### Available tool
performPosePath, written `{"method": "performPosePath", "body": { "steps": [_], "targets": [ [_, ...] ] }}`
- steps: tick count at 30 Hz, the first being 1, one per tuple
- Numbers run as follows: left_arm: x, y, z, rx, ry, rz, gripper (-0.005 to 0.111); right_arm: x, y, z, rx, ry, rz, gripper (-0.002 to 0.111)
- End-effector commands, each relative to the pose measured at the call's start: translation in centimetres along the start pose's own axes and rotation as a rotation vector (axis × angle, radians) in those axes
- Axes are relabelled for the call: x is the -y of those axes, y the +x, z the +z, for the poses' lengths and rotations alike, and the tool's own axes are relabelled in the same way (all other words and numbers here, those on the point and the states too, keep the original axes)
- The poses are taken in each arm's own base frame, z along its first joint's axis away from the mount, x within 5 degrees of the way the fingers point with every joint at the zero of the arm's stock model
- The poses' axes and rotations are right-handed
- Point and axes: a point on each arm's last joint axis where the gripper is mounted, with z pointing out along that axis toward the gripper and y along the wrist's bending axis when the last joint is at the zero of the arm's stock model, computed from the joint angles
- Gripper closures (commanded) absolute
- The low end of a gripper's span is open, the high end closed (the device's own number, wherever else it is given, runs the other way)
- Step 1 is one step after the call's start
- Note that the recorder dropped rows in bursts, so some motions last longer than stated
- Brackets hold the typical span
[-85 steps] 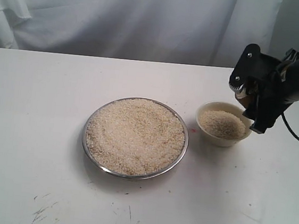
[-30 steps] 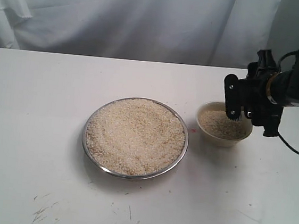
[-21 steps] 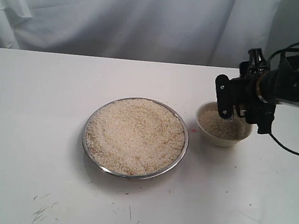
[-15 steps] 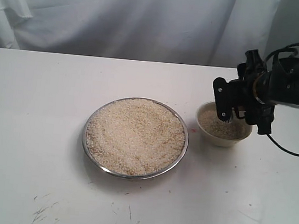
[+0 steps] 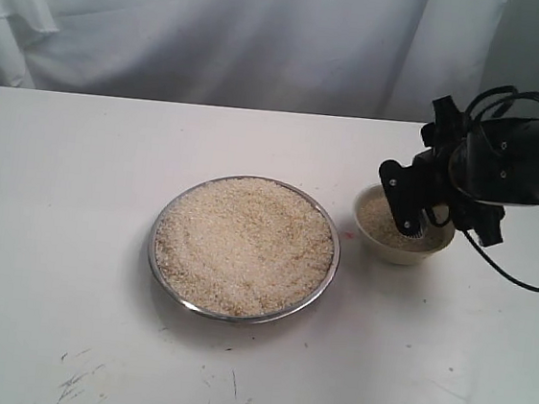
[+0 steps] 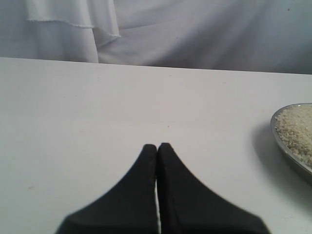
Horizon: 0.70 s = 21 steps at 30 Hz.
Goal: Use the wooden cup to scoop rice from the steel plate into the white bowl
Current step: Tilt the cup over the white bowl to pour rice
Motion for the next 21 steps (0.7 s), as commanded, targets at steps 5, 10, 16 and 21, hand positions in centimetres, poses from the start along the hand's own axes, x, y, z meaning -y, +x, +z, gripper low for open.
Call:
{"method": "performPosePath", "body": {
  "steps": [5, 10, 16, 21],
  "targets": [
    [0.01, 0.01, 0.02, 0.014, 0.003, 0.001, 0.107, 0.42, -0.28, -0.59, -0.05, 0.027, -0.079, 0.108],
    [0.01, 0.01, 0.02, 0.014, 0.003, 0.001, 0.107, 0.16, -0.28, -0.62, -0.066, 0.02, -0.094, 0.108],
    [0.01, 0.01, 0.02, 0.014, 0.003, 0.001, 0.107, -0.09, -0.64, -0.71, -0.066, 0.025, -0.133, 0.108],
    [0.01, 0.01, 0.02, 0.014, 0.003, 0.001, 0.107, 0.07, -0.99, -0.88, -0.066, 0.036, -0.154, 0.108]
  ]
}}
